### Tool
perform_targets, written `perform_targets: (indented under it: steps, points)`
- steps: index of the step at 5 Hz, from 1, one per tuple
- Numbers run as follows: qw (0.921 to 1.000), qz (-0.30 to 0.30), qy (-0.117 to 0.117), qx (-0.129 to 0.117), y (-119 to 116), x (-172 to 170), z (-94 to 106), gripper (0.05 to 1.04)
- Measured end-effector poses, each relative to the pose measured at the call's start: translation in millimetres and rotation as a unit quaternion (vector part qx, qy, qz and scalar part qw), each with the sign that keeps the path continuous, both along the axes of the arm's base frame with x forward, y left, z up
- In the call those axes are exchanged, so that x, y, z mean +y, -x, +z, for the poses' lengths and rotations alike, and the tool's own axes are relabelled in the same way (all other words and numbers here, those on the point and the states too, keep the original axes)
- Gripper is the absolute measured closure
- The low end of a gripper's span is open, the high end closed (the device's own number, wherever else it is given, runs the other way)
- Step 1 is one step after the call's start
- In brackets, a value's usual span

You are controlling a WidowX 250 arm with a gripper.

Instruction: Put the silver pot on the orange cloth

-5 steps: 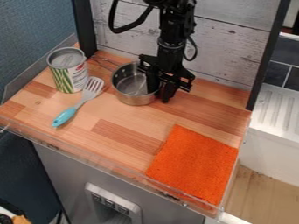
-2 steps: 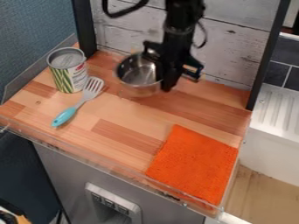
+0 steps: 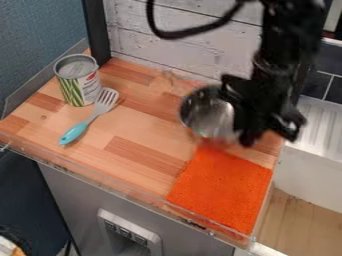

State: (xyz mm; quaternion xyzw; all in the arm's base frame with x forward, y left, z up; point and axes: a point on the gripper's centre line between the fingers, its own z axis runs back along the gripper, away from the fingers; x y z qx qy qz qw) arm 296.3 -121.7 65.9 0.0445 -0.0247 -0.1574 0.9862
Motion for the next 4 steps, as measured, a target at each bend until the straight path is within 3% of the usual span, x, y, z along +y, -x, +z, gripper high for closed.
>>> perform_targets:
  steps: [1, 2, 4]
  points:
    - [0.9992, -0.035, -0.005, 0.019, 22, -27, -17.9, 1.006]
    - [0.9983, -0.044, -0.015, 0.035, 35, -33, -33.5, 1.006]
    - [0.9975, -0.041, -0.035, 0.047, 57, -28, -39.6, 1.006]
